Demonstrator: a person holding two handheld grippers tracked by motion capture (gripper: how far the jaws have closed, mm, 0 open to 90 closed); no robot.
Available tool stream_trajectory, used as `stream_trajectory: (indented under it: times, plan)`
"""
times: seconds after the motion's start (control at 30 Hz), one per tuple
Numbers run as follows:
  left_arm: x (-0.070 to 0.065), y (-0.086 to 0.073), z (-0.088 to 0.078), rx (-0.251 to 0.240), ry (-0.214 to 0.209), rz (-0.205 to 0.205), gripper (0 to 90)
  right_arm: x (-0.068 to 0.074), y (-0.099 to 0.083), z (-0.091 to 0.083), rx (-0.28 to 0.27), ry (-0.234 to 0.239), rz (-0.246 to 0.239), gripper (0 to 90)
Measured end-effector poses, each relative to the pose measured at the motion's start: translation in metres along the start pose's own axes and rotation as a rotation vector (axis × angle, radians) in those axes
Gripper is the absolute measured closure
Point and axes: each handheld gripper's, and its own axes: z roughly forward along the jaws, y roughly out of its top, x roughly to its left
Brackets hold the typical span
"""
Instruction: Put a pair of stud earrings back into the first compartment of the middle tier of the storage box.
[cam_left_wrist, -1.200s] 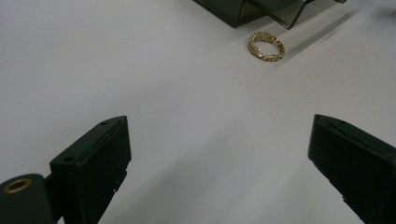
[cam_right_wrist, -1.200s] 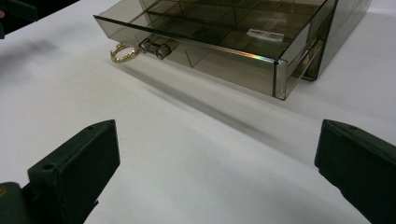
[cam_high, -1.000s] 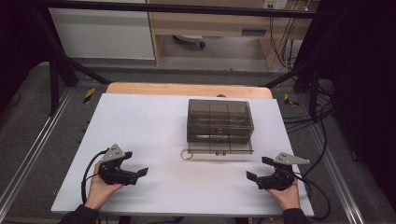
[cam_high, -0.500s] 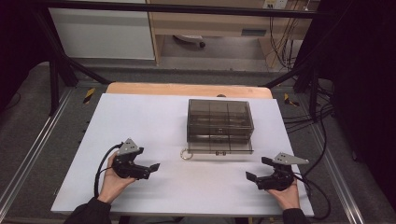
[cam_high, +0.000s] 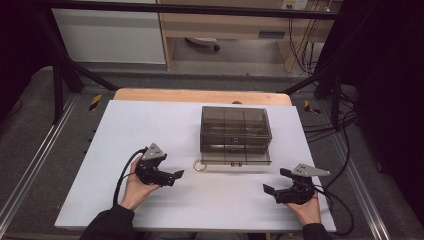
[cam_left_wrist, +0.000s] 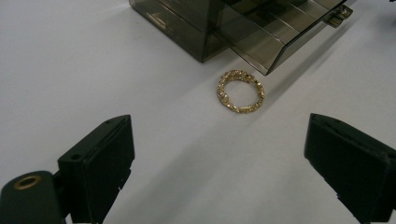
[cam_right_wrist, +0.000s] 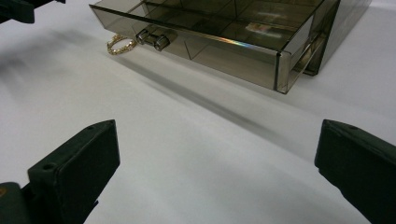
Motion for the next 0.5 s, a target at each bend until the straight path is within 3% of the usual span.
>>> stream_trajectory:
  times: [0.5]
  plan:
    - [-0.007,0.016,0.029,0.038,0.018,-0.008,13.4,0.0,0.0,0.0,0.004,0.001,0.001,0.6]
